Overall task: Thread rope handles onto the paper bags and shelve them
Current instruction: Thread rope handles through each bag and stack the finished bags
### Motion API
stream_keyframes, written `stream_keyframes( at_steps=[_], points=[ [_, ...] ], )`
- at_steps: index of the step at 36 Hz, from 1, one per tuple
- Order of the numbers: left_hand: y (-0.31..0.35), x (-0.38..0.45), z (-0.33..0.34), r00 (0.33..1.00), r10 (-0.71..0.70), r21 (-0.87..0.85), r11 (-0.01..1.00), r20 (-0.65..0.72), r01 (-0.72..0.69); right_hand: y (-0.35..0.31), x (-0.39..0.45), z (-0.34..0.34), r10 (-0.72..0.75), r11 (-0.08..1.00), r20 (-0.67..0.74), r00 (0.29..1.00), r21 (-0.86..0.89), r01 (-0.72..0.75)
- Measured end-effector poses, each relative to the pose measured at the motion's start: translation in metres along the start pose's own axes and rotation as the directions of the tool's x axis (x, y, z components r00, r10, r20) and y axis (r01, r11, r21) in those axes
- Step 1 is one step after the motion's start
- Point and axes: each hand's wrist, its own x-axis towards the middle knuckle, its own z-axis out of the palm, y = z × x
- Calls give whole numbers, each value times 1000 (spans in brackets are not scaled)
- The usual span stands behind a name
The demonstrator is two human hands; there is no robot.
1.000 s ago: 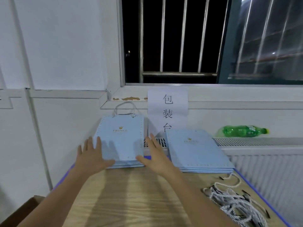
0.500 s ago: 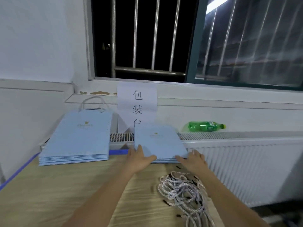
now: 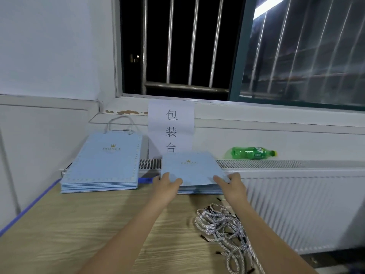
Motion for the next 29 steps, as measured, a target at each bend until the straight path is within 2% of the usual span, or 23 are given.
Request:
stream_keyframes(
  at_steps=[3, 5, 7, 12, 15, 18, 19, 23, 26, 29],
  points=[
    [-2, -7, -10, 1000, -20, -56, 998, -24, 19, -6, -5, 5, 88, 959, 24, 996, 269, -91],
    [-8, -14, -21, 999, -30, -115, 993, -25, 27, -13, -12, 6, 126, 831, 64, 990, 538, -141],
    [-19, -20, -36, 998, -50, -227, 973, -33, 41, -18, -22, 5, 114, 731, 124, 986, 662, -168],
    [-44, -37, -74, 989, -99, -492, 870, -108, 33, -16, -46, 5, 79, 653, 202, 976, 730, -204],
    [-55, -52, -97, 986, -78, -561, 827, -145, -17, -10, -60, 3, 72, 653, 213, 974, 729, -207],
    [-66, -62, -120, 989, -124, -641, 766, -85, 41, -5, -73, -2, 42, 689, 216, 975, 701, -185],
    [-69, -64, -125, 988, -141, -633, 771, -69, 66, -4, -76, -4, 40, 700, 213, 976, 692, -179],
    [-69, -75, -130, 989, -135, -440, 893, -65, 93, -7, -86, -12, 54, 698, 165, 985, 699, -156],
    [-71, -77, -126, 988, -134, -523, 849, -72, 77, -12, -89, -20, 53, 689, 153, 987, 710, -147],
    [-79, -69, -123, 976, -192, -619, 780, -104, 88, -14, -89, -22, 53, 699, 155, 987, 700, -147]
  ],
)
